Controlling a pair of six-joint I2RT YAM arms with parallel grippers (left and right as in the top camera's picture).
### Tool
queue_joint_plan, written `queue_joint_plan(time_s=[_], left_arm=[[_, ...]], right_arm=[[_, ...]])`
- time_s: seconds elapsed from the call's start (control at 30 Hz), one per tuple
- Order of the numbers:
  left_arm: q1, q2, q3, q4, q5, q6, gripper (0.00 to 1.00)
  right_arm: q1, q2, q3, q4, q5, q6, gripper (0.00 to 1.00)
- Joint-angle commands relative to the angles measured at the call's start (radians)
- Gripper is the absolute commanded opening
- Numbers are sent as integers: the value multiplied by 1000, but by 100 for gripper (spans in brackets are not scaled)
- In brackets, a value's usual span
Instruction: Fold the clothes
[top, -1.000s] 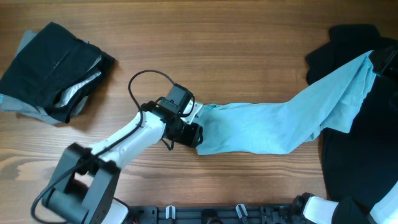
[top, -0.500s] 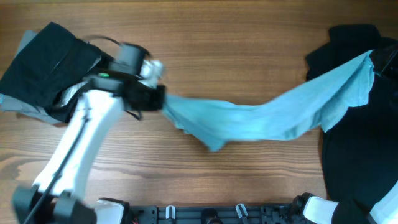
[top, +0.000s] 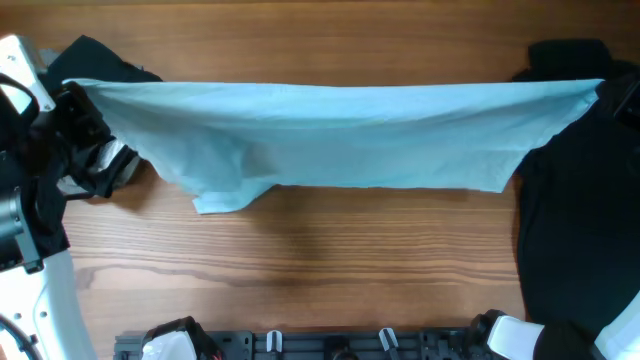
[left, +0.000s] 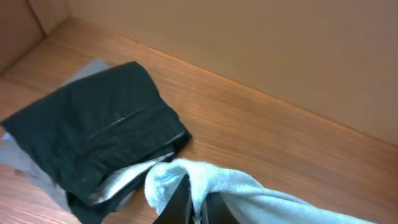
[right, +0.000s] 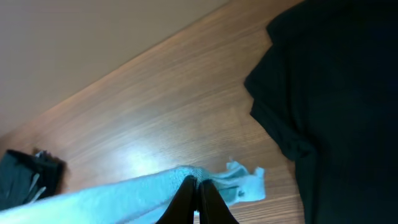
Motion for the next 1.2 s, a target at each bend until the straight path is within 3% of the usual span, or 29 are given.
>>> queue_joint_plan(time_s=[0.0,0.13,0.27,0.5,0.63,0.73,0.9,1.07,1.17], left_arm=[[9,-8,22,57,-149,4,4],[44,-19,60,82,-201,-72,4],[70,-63,96,66,-193,-73,4],[70,-216,145,1,-209,-50,4],[70,-193,145,-19,-216,-43,4],[68,-179,145,-86,-244,-47,4],[-3,106,143,-51,-65,-46,4],[-204,518,143,197,-43,-16,4],[-254,708,143,327,-44,-17,9]], right_arm=[[-2,-9,19,16,55,15,4],[-2,-10,19,1,53,14,4],[-2,-52,19,-8,-49,-34,4],[-2,-279,19,-22,-83,10,4],[1,-245,19,-97,-57,15,4],[1,-193,8,-204,72,27,5],[14,44,8,-142,60,42,6],[156,363,8,20,62,41,10],[215,537,8,158,66,45,10]])
